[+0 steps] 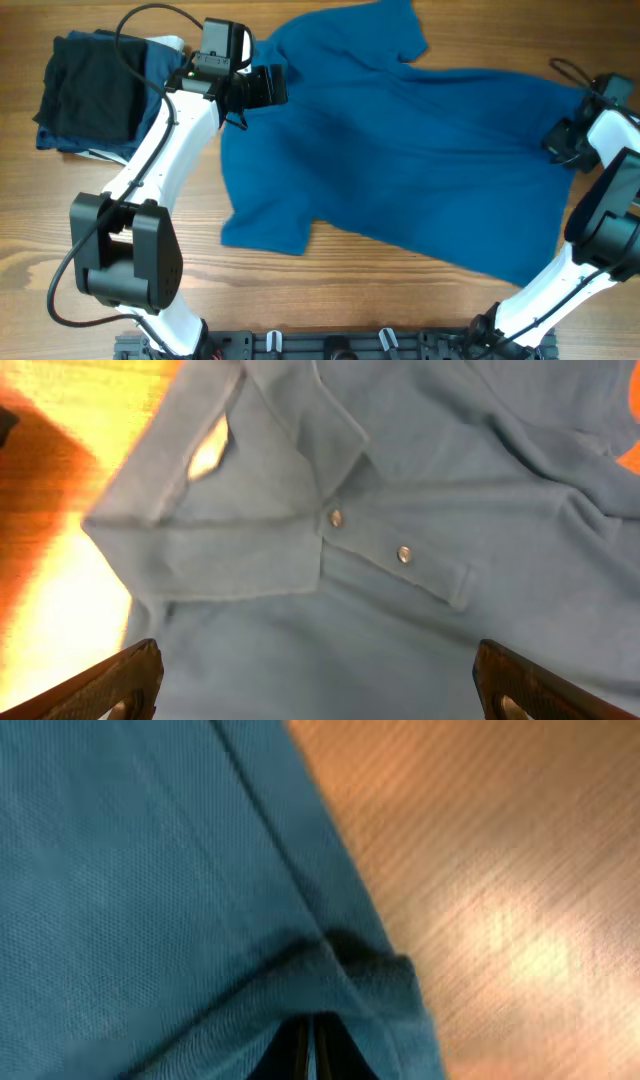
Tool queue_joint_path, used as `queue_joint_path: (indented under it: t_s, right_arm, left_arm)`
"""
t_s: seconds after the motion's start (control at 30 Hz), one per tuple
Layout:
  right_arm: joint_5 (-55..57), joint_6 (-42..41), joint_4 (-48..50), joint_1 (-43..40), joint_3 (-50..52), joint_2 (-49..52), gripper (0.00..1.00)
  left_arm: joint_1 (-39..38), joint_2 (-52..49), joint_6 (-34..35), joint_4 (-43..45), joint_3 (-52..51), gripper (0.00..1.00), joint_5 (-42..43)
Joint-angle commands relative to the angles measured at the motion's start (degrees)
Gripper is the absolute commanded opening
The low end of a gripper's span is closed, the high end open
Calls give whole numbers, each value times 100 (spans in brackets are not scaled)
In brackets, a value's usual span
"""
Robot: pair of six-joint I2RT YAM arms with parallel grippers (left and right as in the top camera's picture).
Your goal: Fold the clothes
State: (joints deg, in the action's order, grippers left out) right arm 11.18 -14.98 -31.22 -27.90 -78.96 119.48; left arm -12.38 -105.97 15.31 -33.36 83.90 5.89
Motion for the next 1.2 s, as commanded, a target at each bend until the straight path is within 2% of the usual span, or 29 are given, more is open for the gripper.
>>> queue_joint_path:
  t_s: [0.0,0.1,0.17,0.33,0.37,0.47,0.5,0.53,0.57,0.6,0.63,0.67,0.7,0.73,0.77,0.83,0.9,1.1,1.17]
  right_arm:
    - [-380,621,664,-57,28,498,4]
    - [-525,940,846,-57,-468,496,5]
    - [-879,1233,396,-57,-1126,457,16]
    - [-1147,1032,-1333,-57,-2743,57,39]
    - [-1145,1034,-1609,-57,-2909,-55,42]
    - [-1152,828,-2420,-94,-3248,-667,66]
    - [-1213,728,-2590,-129,-3248,-835,67]
    - [-1379,734,-2876,-168,-3248,-994,67]
    - [-1547,730,-3222,-199,-3246,-1123,61]
    - [-1849,732,-3587,-197,-3246,-1213,39]
    - [-2299,741,-3930,-195,-3246,-1246,9]
    - [-2677,756,-4214,-175,-3230,-1246,4]
    - [-2927,887,-4546,-111,-3145,-1246,4]
    - [-2887,901,-4717,-24,-3034,-1246,4]
    - [-2883,879,-4809,68,-2868,-1246,4]
    - [-2879,769,-4819,249,-2439,-1246,4]
    - [-2656,483,-4439,407,-1537,-1246,5]
    - [-2461,387,-1495,459,820,-1241,4]
    - [-2065,190,-1084,459,1185,-1239,4]
  left_arm:
    - [-35,-24,-120,153,-22,100,-59]
    - [-35,-24,-122,170,-22,100,-118]
    - [-33,42,-122,168,-17,99,-271]
    - [-76,251,-136,122,297,99,-249]
    - [-111,251,-168,81,382,96,-251]
    - [-382,247,-378,-13,468,79,-262]
    - [-457,223,-479,-31,468,75,-278]
    - [-533,214,-509,-79,468,71,-278]
    - [-590,205,-505,-186,468,67,-278]
    - [-656,205,-503,-457,468,62,-278]
    - [-680,205,-433,-791,468,50,-295]
    - [-675,205,-361,-1069,461,40,-297]
    - [-651,205,-129,-1508,435,27,-293]
    - [-638,205,2,-1718,415,20,-295]
    - [-636,205,59,-1930,391,18,-293]
    - [-636,205,61,-2055,258,19,-295]
    - [-579,177,61,-1991,109,24,-295]
    - [-407,90,55,-1425,-131,24,-295]
    - [-378,70,55,-1351,-157,24,-297]
